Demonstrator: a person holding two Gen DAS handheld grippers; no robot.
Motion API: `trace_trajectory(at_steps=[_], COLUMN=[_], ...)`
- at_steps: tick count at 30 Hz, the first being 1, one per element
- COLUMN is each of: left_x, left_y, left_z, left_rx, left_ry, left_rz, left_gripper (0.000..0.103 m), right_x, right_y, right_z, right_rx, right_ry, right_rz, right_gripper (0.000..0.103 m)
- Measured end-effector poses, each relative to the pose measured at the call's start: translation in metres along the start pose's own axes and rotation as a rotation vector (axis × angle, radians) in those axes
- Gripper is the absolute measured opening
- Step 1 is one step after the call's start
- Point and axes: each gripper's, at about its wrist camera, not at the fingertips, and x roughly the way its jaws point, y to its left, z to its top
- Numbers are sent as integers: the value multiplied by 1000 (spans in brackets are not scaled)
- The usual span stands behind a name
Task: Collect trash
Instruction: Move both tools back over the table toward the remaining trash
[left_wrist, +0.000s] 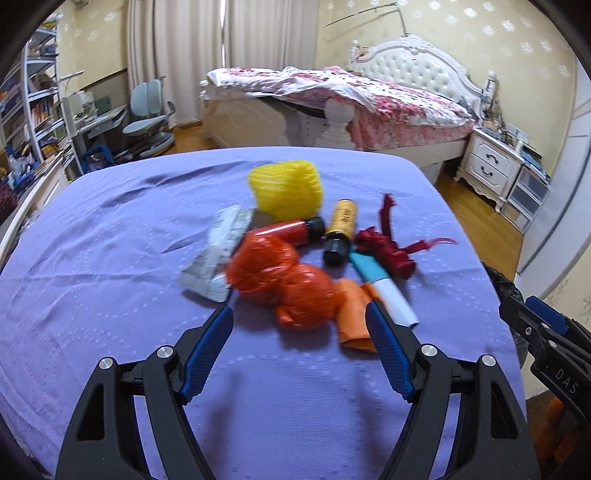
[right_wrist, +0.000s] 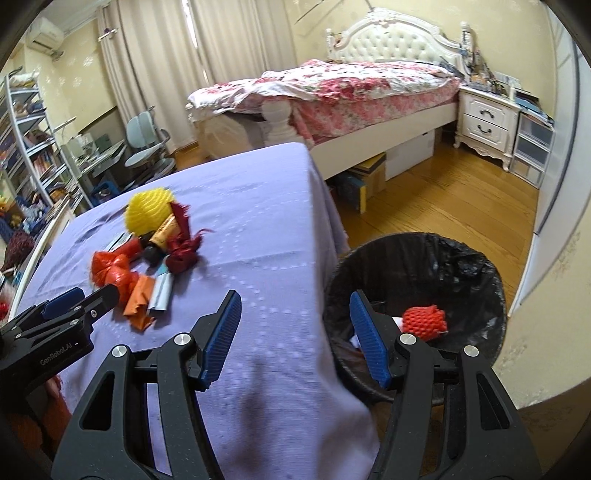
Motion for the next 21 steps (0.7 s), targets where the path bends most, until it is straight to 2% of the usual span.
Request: trace_trajectory(at_steps=[8, 20, 21], left_x=[10, 29, 29], left_y=[17, 17, 17], left_z=[2, 18, 18], left_rx=[-45, -48, -47], left_ry=[22, 42, 41], left_rz=[3, -13, -17], left_gripper=[74, 74, 72], right_x=[13, 27, 28], right_y=[30, 40, 40], right_z=[3, 6, 6], right_rx=[-51, -61, -63], right_ry=[25, 44, 46], right_rz=[31, 37, 36], right_gripper=[60, 60, 60])
